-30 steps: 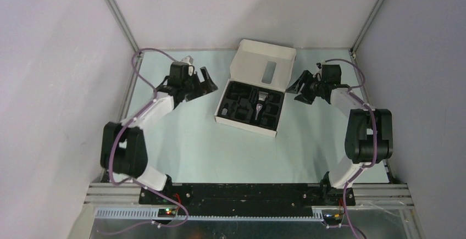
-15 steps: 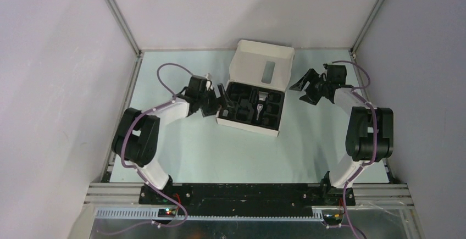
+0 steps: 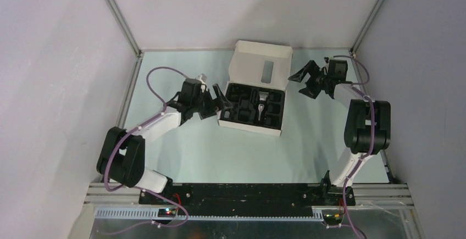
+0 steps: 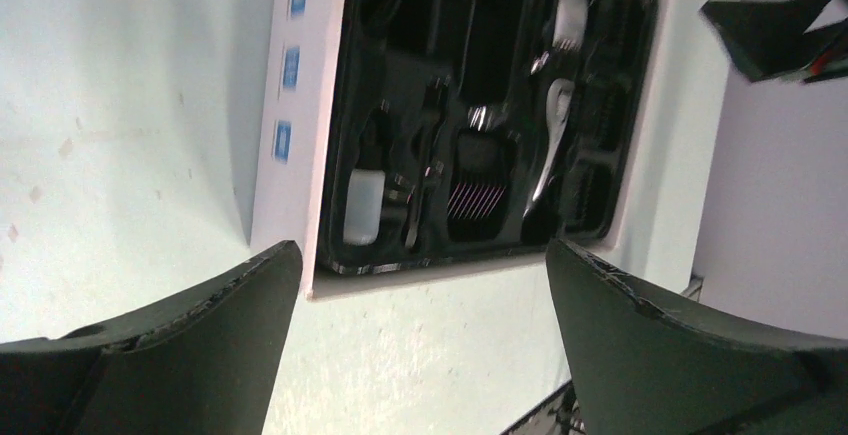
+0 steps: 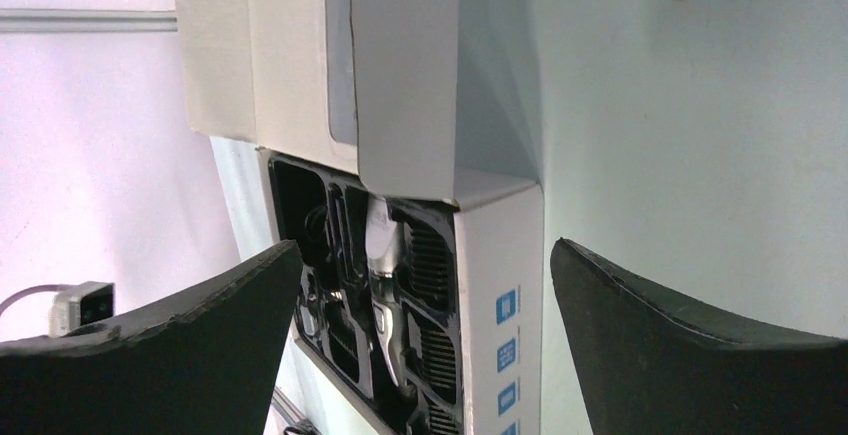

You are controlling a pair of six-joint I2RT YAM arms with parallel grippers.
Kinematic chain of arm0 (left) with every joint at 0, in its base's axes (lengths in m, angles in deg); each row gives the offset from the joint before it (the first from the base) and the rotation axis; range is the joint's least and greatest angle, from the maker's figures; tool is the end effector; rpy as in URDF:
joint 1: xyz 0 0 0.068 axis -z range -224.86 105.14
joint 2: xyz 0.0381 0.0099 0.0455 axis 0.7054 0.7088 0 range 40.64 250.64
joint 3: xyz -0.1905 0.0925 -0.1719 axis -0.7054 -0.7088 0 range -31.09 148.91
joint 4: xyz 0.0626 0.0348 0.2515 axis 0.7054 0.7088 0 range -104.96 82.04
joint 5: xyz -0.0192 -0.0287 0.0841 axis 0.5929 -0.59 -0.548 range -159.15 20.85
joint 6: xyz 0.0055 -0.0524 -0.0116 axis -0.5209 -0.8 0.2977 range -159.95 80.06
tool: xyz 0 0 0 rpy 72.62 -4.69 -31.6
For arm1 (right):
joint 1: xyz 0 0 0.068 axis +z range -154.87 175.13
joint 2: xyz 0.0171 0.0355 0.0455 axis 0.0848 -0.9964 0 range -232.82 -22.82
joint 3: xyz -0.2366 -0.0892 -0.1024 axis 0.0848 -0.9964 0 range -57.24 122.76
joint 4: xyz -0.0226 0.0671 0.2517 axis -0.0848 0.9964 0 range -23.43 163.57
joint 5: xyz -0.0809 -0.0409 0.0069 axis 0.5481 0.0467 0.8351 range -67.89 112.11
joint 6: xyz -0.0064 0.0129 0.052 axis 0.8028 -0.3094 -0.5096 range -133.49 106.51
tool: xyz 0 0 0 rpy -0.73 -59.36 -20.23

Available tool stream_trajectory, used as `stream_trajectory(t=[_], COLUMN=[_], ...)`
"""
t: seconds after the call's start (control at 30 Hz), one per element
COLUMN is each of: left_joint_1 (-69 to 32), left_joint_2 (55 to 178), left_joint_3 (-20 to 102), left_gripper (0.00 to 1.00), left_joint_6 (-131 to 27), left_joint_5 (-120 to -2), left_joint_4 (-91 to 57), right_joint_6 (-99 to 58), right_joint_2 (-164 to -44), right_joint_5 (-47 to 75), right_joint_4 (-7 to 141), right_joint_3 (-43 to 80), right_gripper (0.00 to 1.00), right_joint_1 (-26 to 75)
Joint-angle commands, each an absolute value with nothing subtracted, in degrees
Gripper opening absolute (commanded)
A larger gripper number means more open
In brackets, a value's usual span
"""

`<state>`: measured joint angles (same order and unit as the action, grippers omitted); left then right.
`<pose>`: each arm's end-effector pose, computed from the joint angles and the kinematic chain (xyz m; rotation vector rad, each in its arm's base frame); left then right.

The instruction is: Sort the hair-cutting tools

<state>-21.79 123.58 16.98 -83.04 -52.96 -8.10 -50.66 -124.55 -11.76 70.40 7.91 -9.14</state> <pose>0.2755 -0.1281 0.2126 -0.2705 2.4260 -0.8860 0.3855 -0.0089 0.2070 0.5099 2.2597 0.9699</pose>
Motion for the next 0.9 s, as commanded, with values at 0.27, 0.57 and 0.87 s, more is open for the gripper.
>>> stream_trajectory(t=[0.27,0.57,0.87], left_joint_1=[-30.7,-31.7,-31.4], left_joint_2=[145.2,166.9,176.6], left_joint_3=[51.9,77.6,84.3], left_gripper=[1.00,1.00,1.00], left_joint_6=[-79.7,-85.5,-95.3], left_joint_5=[-49.3,-41.1,-35.7], left_joint_4=[-6.6,-7.4,-14.4], right_joint_6=[-56.5,-57.4,-58.8], right_joint_2=[-136.6,-144.5,-150.6], right_joint_5=[-16.6,-17.6,-19.6], right_joint_4=[64.7,66.3,68.7], right_joint_3=[21.5,30.9,38.6], right_gripper=[0.99,0.99,0.99], right_joint_1=[-9.5,-9.6,-8.2])
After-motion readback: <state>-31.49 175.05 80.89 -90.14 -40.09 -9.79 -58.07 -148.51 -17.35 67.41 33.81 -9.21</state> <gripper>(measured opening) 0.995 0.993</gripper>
